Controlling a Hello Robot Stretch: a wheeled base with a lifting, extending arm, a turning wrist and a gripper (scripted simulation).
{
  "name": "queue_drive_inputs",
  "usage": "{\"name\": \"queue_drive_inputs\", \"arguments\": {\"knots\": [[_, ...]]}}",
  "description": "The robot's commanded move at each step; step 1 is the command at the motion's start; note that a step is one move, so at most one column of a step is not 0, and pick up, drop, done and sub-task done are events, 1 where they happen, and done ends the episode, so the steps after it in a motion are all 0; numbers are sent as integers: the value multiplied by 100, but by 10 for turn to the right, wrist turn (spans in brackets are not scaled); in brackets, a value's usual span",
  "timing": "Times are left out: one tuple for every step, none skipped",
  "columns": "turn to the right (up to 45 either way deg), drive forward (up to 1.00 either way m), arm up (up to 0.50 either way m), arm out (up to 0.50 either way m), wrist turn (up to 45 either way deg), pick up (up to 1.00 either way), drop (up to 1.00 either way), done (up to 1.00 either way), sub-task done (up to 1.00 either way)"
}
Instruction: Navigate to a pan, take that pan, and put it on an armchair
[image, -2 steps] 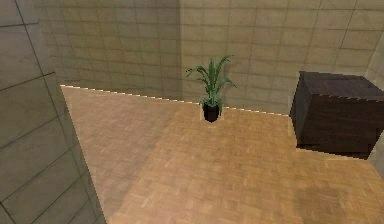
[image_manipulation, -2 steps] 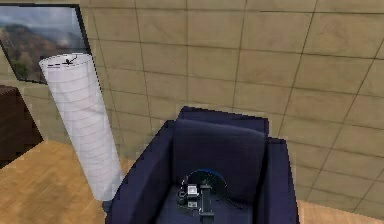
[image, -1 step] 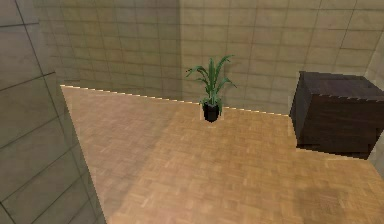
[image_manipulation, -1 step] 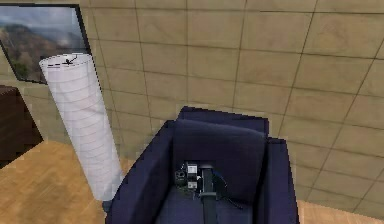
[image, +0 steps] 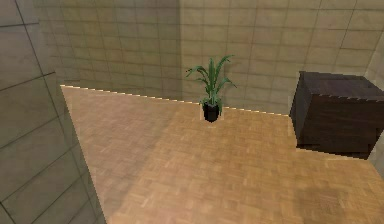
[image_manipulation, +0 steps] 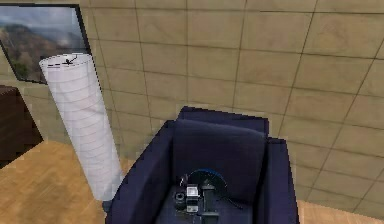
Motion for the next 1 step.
{"name": "queue_drive_inputs", "arguments": {"knots": [[0, 0, 0, 0, 0, 0, 0, 100, 0]]}}
